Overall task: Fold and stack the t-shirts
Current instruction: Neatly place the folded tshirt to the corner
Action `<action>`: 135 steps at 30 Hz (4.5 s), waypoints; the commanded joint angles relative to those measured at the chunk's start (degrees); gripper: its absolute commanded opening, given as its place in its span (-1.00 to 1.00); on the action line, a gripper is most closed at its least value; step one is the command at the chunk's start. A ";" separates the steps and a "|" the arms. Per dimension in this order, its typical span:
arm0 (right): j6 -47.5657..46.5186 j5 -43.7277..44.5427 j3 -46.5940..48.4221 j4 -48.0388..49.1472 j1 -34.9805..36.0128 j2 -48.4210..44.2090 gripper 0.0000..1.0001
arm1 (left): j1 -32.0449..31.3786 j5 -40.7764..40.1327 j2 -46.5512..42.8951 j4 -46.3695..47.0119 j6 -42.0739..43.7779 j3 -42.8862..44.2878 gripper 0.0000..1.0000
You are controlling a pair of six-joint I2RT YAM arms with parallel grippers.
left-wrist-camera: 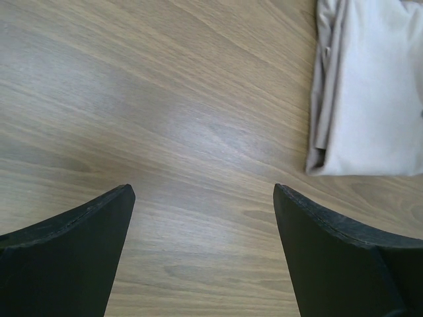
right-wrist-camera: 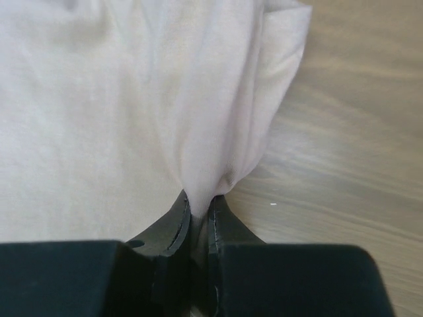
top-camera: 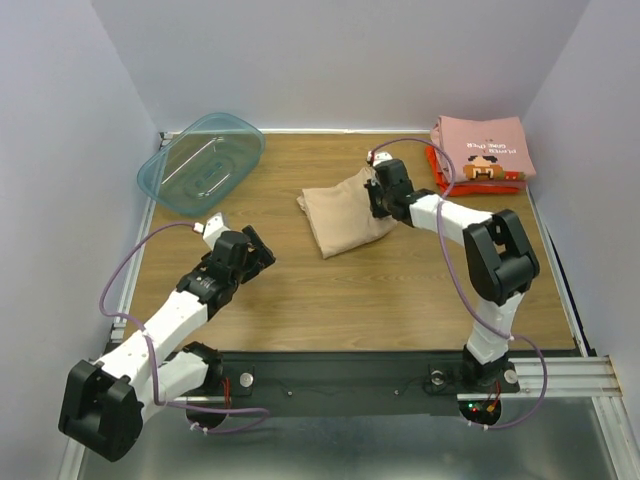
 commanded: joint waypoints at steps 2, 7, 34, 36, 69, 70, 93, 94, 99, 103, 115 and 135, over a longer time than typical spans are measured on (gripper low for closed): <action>-14.01 8.85 2.79 2.64 -0.23 -7.31 -0.99 | -0.04 -4.61 0.53 -2.13 0.03 3.44 0.97; -20.10 12.11 5.25 2.64 -3.47 -8.90 -0.99 | -0.04 -5.84 3.52 -3.45 0.11 5.20 0.97; -26.70 11.85 33.72 -3.68 -22.02 -0.99 -0.99 | 0.05 -7.43 13.19 -1.52 3.81 11.09 0.97; -25.47 11.76 35.04 -4.04 -22.90 -0.64 -0.99 | 0.05 -7.25 13.19 -1.52 3.81 11.18 0.97; -13.60 -3.36 39.34 -6.06 -39.42 9.20 -0.99 | 0.05 -0.39 -16.25 25.28 12.86 -1.74 0.97; -13.60 -3.27 39.96 -6.06 -39.69 9.99 -0.99 | 0.05 -0.83 -17.30 25.64 12.95 -2.09 0.97; -14.31 2.26 43.92 -6.33 -42.50 15.79 -0.99 | 0.05 -4.53 -18.72 25.64 15.49 -2.88 0.97; -14.39 2.44 44.27 -6.33 -42.50 16.41 -0.94 | 0.05 -4.44 -18.54 25.64 15.67 -2.80 0.97; -13.34 2.62 44.19 -6.50 -42.50 17.47 0.50 | 0.05 -4.44 -18.01 25.64 16.02 -2.27 0.98; -10.71 -0.19 42.61 -6.59 -42.50 14.32 1.00 | 0.05 -4.35 -17.31 24.50 15.85 -1.48 0.97; 1.33 -12.84 32.16 -6.50 -42.07 -6.24 1.00 | 0.05 -4.44 -18.01 23.88 15.76 -2.62 0.97; 22.77 -15.05 -37.71 -9.84 -29.23 -70.23 1.00 | 0.05 1.36 -24.42 11.14 4.25 -5.69 0.97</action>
